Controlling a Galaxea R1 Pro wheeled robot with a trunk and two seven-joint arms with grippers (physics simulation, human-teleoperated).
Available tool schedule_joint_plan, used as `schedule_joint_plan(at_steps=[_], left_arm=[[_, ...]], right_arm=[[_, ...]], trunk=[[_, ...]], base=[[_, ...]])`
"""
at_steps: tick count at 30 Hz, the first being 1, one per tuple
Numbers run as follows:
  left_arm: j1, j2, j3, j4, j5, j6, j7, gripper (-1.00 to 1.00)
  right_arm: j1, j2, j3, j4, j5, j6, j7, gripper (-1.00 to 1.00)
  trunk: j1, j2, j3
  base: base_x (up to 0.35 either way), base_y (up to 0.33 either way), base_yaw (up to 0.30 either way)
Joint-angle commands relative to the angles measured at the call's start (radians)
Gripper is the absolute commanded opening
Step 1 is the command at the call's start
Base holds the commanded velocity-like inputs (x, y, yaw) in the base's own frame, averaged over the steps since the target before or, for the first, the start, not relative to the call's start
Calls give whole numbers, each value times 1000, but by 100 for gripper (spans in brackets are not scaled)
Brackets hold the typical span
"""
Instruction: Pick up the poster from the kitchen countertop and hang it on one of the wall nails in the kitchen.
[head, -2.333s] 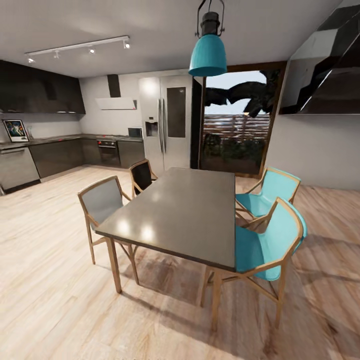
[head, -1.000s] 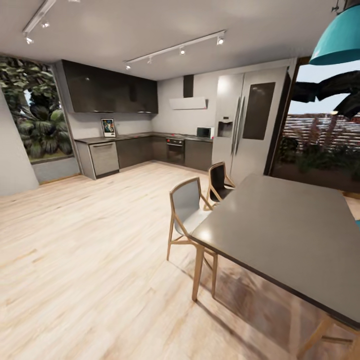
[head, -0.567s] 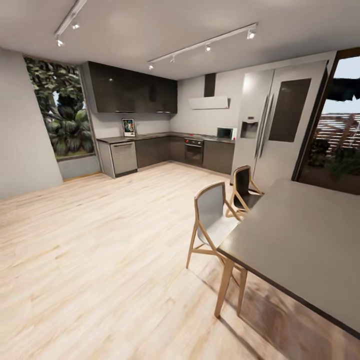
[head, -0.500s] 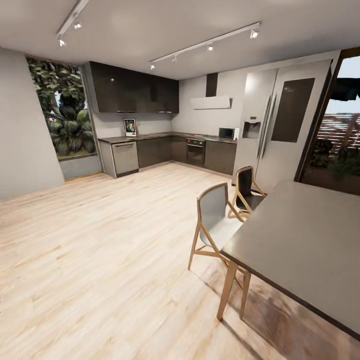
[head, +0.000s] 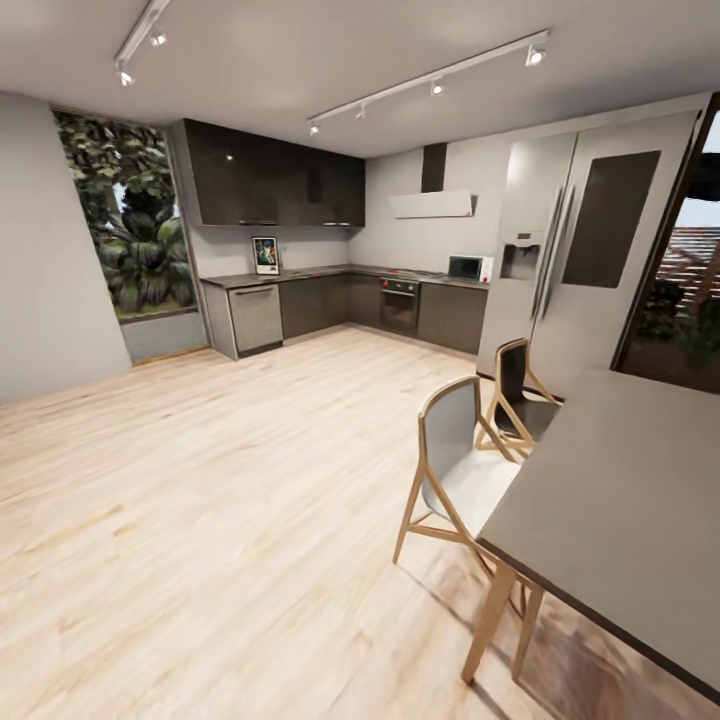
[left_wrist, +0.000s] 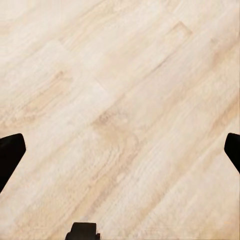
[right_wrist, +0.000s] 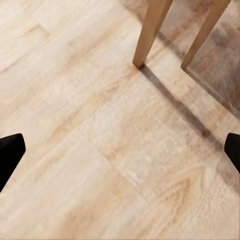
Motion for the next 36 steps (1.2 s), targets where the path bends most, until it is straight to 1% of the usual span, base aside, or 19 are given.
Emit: schedule_joint_plan(at_steps=[1,13,36], left_arm=[[0,-1,2,-1,0,-2,0,100],[0,-1,2,-1,0,-2,0,100],[0,0,2,-1,0,-3,0,100]], right_arm=[[-1,0,1,0,3,-3,0,100],[-1,1,0,1,3,-4,-2,100],[0,-5,-1,3,3,-5,0,100]], trunk=[[1,0,-1],[1,0,-3],[1,0,-3]], base=[[312,164,59],[316,148,179],[330,100,9]])
